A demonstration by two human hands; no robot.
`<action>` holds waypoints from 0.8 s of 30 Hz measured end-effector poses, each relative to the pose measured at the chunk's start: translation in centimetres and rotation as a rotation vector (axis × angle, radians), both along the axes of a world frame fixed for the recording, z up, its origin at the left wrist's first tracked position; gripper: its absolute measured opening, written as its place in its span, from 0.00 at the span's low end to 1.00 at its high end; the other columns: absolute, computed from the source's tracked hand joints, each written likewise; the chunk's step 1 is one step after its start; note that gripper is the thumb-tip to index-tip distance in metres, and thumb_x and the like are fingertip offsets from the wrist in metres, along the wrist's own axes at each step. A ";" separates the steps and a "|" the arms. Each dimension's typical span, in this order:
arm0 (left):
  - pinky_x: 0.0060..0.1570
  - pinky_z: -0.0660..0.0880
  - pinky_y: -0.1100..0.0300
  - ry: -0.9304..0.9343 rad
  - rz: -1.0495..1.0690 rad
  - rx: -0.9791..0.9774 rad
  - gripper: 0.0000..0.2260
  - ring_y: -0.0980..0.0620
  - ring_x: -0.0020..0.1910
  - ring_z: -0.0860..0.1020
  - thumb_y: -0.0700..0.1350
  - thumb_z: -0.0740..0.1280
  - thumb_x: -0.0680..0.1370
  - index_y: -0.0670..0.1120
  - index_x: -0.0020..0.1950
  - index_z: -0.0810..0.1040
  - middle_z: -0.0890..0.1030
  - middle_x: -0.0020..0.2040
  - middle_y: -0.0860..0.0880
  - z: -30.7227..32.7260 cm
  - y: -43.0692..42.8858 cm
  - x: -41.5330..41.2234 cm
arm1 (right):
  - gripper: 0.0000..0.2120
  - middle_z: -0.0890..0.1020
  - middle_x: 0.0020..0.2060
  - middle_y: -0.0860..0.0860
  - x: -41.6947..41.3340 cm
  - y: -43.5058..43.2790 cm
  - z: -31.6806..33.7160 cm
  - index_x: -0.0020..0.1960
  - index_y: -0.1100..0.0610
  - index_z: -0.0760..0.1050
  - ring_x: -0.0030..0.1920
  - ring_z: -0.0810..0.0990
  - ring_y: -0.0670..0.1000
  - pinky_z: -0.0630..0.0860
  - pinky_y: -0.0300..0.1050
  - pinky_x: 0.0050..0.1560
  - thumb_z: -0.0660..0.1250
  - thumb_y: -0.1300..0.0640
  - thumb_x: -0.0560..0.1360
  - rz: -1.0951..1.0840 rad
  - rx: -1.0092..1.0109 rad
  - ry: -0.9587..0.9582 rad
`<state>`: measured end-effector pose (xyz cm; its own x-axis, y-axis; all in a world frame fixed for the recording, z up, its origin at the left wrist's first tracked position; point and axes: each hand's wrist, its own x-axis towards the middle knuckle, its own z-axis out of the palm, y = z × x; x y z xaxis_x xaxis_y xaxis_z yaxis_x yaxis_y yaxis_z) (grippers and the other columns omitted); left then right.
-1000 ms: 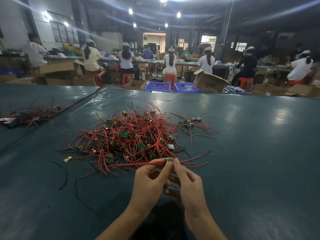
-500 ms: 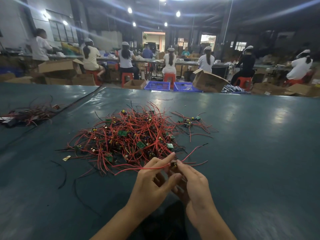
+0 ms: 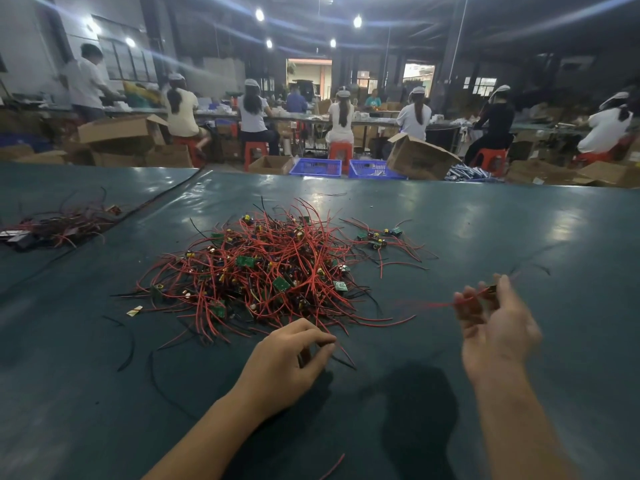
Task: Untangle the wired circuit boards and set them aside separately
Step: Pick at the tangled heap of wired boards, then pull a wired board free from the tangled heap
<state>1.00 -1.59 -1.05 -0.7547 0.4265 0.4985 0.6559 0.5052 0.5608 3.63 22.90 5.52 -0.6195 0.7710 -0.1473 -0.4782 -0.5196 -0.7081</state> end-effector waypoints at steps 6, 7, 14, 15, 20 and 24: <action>0.44 0.77 0.54 0.009 -0.002 -0.011 0.12 0.57 0.44 0.79 0.55 0.64 0.77 0.51 0.53 0.83 0.79 0.48 0.60 -0.1 0.3 0.1 | 0.17 0.83 0.44 0.50 0.0 1.5 -1.7 0.59 0.57 0.79 0.38 0.82 0.57 0.79 0.51 0.46 0.70 0.48 0.76 -0.292 1.025 -0.558; 0.44 0.77 0.54 0.015 0.000 -0.012 0.12 0.57 0.44 0.79 0.55 0.64 0.77 0.51 0.53 0.83 0.79 0.48 0.60 -0.1 0.4 0.1 | 0.17 0.84 0.45 0.51 0.1 1.4 -2.0 0.59 0.57 0.79 0.42 0.81 0.59 0.77 0.52 0.49 0.70 0.48 0.76 -0.295 1.108 -0.620; 0.43 0.77 0.54 0.039 0.008 -0.019 0.12 0.58 0.42 0.78 0.54 0.64 0.77 0.51 0.53 0.83 0.79 0.47 0.60 0.0 0.4 0.1 | 0.23 0.78 0.62 0.54 -0.5 -0.6 -4.8 0.70 0.51 0.71 0.63 0.74 0.59 0.70 0.52 0.61 0.65 0.44 0.78 0.114 1.497 -1.172; 0.42 0.77 0.54 0.041 0.011 -0.022 0.12 0.58 0.41 0.78 0.54 0.64 0.78 0.51 0.53 0.83 0.79 0.47 0.60 -0.1 0.4 0.1 | 0.22 0.78 0.62 0.52 -0.6 -1.0 -5.1 0.70 0.50 0.71 0.63 0.74 0.58 0.69 0.51 0.60 0.64 0.45 0.78 0.138 1.539 -1.206; 0.40 0.76 0.56 0.047 0.015 -0.027 0.08 0.60 0.39 0.76 0.49 0.67 0.78 0.50 0.53 0.83 0.78 0.44 0.60 -0.2 0.3 0.1 | 0.13 0.81 0.56 0.52 -0.8 -0.3 -6.1 0.62 0.51 0.80 0.57 0.75 0.57 0.69 0.49 0.56 0.64 0.54 0.80 0.048 1.483 -1.120; 0.39 0.74 0.63 0.063 0.039 -0.017 0.07 0.64 0.37 0.73 0.47 0.68 0.78 0.49 0.51 0.84 0.75 0.41 0.63 -0.3 0.5 0.0 | 0.17 0.81 0.59 0.55 -0.7 0.7 -6.2 0.67 0.54 0.77 0.61 0.74 0.60 0.66 0.53 0.62 0.66 0.55 0.79 0.005 1.409 -1.076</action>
